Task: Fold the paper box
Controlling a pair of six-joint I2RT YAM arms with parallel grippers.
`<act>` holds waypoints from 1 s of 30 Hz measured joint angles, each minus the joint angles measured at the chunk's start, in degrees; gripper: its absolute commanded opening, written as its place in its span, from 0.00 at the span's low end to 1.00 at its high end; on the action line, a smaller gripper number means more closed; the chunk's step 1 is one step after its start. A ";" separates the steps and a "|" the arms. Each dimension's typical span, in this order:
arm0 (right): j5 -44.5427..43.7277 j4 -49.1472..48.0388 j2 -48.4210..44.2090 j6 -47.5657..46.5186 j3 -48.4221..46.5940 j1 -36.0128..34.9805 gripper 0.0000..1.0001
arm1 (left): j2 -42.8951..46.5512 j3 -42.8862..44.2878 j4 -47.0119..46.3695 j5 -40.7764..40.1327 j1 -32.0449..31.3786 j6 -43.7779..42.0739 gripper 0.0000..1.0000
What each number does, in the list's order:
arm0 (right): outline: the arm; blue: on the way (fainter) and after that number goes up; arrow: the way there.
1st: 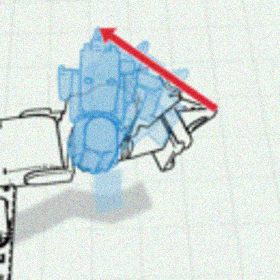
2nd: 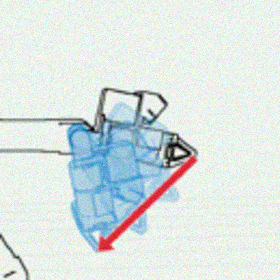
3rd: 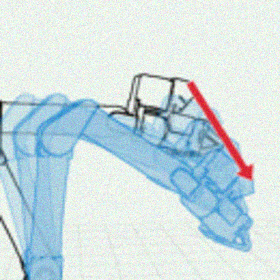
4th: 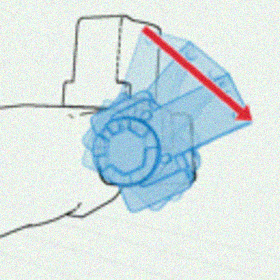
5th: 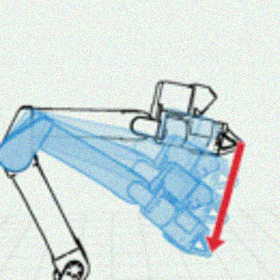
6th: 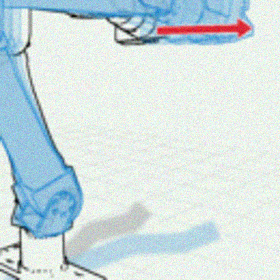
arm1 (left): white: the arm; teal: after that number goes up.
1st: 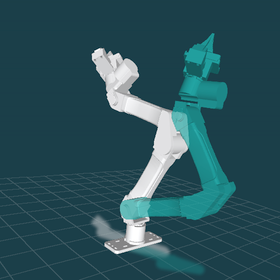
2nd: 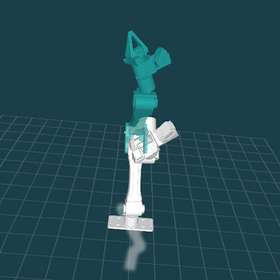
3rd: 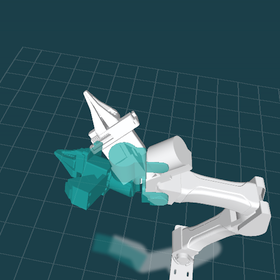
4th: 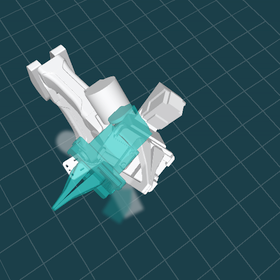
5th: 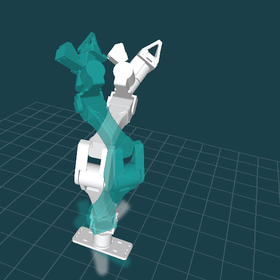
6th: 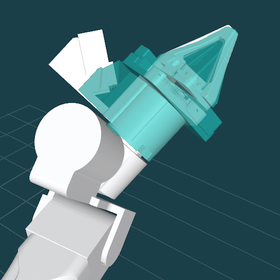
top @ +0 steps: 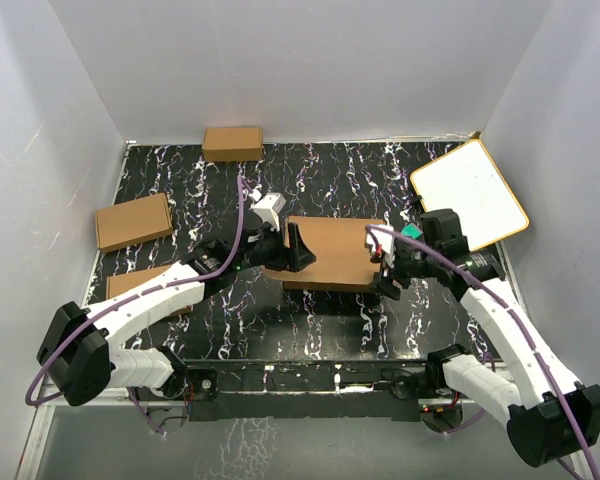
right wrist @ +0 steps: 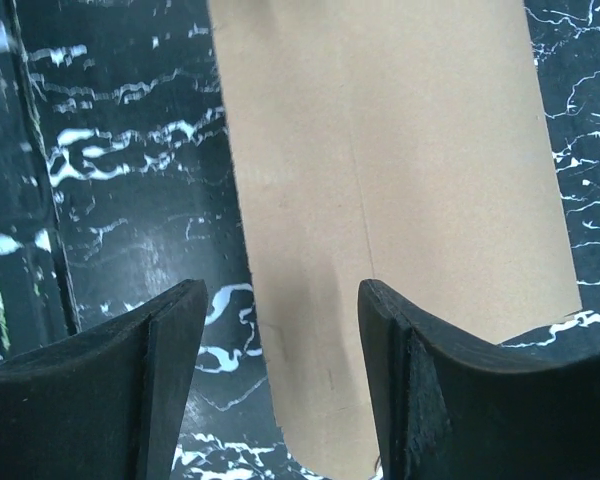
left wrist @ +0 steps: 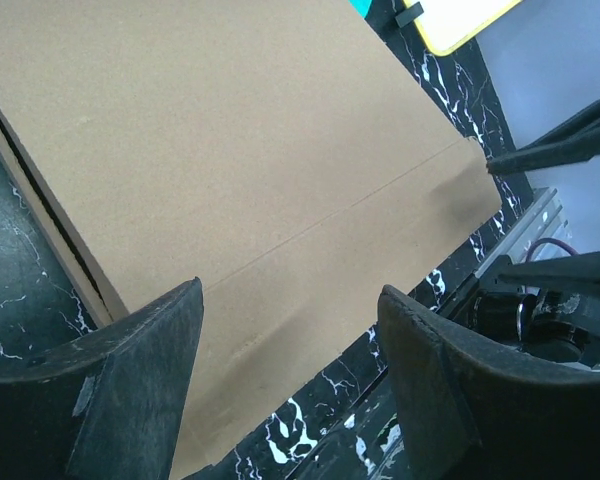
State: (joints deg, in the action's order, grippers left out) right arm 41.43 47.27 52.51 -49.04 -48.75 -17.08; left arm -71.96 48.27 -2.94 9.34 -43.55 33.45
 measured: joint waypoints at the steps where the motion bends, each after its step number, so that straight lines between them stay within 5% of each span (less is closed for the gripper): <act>1: 1.01 -0.31 0.37 1.01 -0.24 0.96 0.67 | 0.04 -0.07 0.04 -0.11 0.00 0.00 0.69; 6: 8.02 -3.28 5.16 8.57 -2.54 9.42 0.64 | 0.50 -0.22 0.35 -0.81 0.57 -0.22 0.69; 13: 13.97 -8.13 15.87 19.91 -5.46 20.35 0.47 | 0.57 -0.20 1.42 -1.27 2.45 -1.55 0.69; 22: 11.63 -9.11 19.71 23.69 -5.53 21.33 0.42 | 0.55 -0.20 2.12 -0.37 6.03 -2.34 0.69; 30: 10.40 -9.68 19.78 23.43 -5.53 21.33 0.23 | -0.68 -0.22 1.62 1.88 6.45 -2.32 0.65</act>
State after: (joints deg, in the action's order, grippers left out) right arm 51.83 37.58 72.29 -25.61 -54.28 4.25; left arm -72.64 48.05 -1.32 11.22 -37.10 31.14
